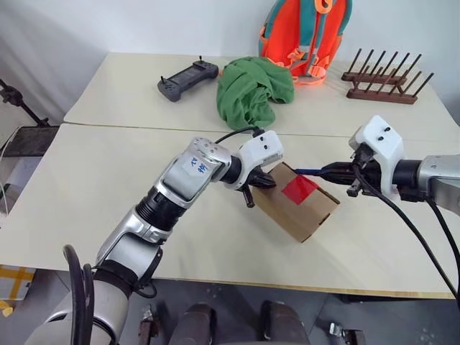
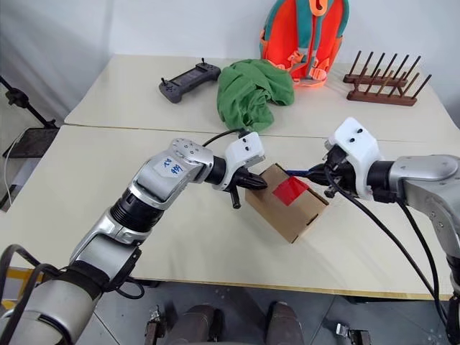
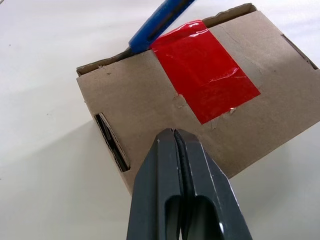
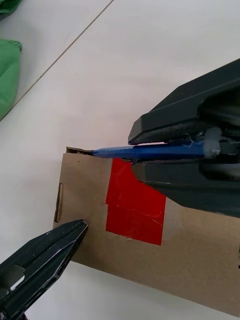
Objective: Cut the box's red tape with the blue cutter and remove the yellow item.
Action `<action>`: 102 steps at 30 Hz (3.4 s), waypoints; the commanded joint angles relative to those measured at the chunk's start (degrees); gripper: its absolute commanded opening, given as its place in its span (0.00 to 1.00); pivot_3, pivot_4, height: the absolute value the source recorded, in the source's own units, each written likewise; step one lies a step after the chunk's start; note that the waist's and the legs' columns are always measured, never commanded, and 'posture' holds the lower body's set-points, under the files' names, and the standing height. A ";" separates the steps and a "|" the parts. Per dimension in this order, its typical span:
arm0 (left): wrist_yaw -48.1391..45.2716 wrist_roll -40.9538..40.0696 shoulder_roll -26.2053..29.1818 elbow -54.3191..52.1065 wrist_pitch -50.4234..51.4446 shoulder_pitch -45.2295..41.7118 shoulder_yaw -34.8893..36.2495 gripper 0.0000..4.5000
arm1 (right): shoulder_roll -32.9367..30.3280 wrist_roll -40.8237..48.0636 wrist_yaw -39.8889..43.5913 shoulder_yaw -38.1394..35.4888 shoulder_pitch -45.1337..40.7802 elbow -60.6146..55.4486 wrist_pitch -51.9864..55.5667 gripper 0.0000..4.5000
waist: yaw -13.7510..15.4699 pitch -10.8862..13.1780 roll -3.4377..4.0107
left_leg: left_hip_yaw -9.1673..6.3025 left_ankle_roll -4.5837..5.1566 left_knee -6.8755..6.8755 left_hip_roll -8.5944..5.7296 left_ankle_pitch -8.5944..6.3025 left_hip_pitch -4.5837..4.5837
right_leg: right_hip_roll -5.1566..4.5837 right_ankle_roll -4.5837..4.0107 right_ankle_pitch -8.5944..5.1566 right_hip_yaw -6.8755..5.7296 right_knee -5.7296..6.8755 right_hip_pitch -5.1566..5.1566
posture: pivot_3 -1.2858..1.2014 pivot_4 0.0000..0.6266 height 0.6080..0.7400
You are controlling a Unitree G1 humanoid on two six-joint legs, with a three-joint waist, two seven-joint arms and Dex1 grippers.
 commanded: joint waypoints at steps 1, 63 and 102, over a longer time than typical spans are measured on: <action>0.83 1.08 -0.32 0.90 0.28 -0.67 -0.87 0.01 | -3.97 -0.52 2.96 -0.31 1.11 -1.97 -1.26 0.04 | 0.04 0.00 0.00 | 0.01 0.00 -0.01 -0.02 0.00 0.00 | -0.01 0.00 0.00 0.02 -0.01 0.00 | 0.52 0.24 1.00; 6.70 5.19 -3.57 6.33 9.57 -2.82 -6.26 0.01 | -12.87 -7.44 18.31 14.35 -7.41 3.28 -0.85 0.04 | 0.43 0.00 -0.01 | 0.12 0.05 0.05 0.07 0.06 0.96 | 0.03 -0.07 0.06 0.53 -0.58 1.01 | 0.52 0.24 1.00; 8.27 5.06 -4.31 7.33 8.89 -2.88 -4.84 0.01 | -7.36 -15.27 23.15 24.15 -18.19 9.23 0.78 0.04 | -0.38 0.02 -0.06 | 0.21 0.01 0.00 0.15 0.11 1.07 | 0.04 -0.09 0.20 0.66 -0.67 1.05 | 0.52 0.24 1.00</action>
